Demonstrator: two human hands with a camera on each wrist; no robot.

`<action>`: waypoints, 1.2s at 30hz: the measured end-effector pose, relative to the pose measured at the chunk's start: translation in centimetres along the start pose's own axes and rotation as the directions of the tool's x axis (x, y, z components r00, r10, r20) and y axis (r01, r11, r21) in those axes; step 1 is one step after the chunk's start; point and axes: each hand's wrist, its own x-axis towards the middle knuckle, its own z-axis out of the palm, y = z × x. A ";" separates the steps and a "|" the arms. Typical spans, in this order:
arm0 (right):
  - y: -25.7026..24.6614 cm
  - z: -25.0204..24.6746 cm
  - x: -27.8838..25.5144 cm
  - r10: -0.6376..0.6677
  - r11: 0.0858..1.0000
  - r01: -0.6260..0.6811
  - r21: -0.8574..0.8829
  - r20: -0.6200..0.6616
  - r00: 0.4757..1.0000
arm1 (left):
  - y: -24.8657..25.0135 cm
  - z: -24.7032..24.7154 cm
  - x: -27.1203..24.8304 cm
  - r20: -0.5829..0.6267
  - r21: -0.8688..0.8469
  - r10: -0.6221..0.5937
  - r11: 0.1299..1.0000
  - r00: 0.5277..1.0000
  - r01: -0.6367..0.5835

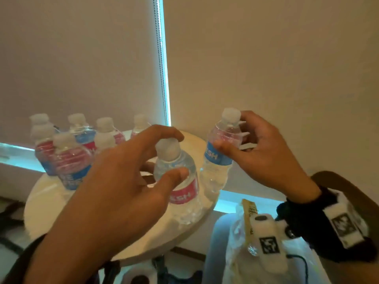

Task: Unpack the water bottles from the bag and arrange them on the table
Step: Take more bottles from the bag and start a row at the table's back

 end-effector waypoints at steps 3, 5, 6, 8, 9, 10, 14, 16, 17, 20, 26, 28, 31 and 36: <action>0.5 2.9 1.7 -0.005 1.000 0.005 -0.003 0.093 0.996 | -1.0 -0.2 0.8 -0.002 0.128 -0.039 0.991 0.999 0.039; 0.9 4.5 2.4 -0.016 1.000 0.015 0.005 0.125 0.992 | -1.7 0.0 1.3 -0.011 0.197 -0.060 0.979 0.998 0.061; 1.0 5.3 2.6 -0.021 1.000 0.020 0.010 0.135 0.991 | -1.9 0.0 1.6 -0.024 0.215 -0.073 0.974 0.997 0.076; 1.4 6.6 3.1 -0.029 1.000 0.027 0.016 0.151 0.988 | -2.3 0.0 2.1 -0.053 0.230 -0.090 0.968 0.995 0.100; 1.6 7.0 3.3 -0.032 0.999 0.030 0.015 0.155 0.987 | -2.4 0.1 2.4 -0.058 0.242 -0.089 0.965 0.994 0.101; 1.7 7.4 3.6 -0.032 0.999 0.031 0.014 0.153 0.988 | -2.5 0.2 2.7 -0.059 0.263 -0.088 0.960 0.994 0.101; 1.8 8.3 4.2 -0.033 0.999 0.030 0.022 0.145 0.989 | -2.7 0.6 3.5 -0.078 0.350 -0.078 0.931 0.994 0.100; 1.9 8.7 4.3 -0.030 0.999 0.026 0.035 0.144 0.989 | -2.8 0.8 3.8 -0.074 0.380 -0.077 0.920 0.994 0.099; 1.9 8.8 4.4 -0.029 0.999 0.023 0.039 0.145 0.989 | -2.9 0.8 4.0 -0.068 0.386 -0.078 0.917 0.995 0.098; 1.9 9.1 4.4 -0.031 0.999 0.025 0.041 0.140 0.990 | -3.2 0.8 4.4 -0.057 0.383 -0.071 0.920 0.996 0.088; 1.9 9.1 3.9 -0.008 0.998 0.001 0.056 0.120 0.993 | -2.7 0.7 4.4 -0.073 0.390 -0.059 0.917 0.996 0.083; 1.9 8.6 3.5 0.041 0.999 -0.045 0.028 0.127 0.991 | -2.5 0.8 4.3 -0.094 0.403 -0.038 0.912 0.995 0.073; 2.2 6.6 2.6 0.108 0.994 -0.107 -0.015 0.094 0.990 | -2.6 1.0 4.2 -0.144 0.401 0.037 0.916 0.989 0.024; 4.6 0.9 -1.6 0.214 0.977 -0.213 0.032 -0.037 0.976 | -1.6 2.3 2.8 -0.153 0.313 0.358 0.902 0.921 -0.298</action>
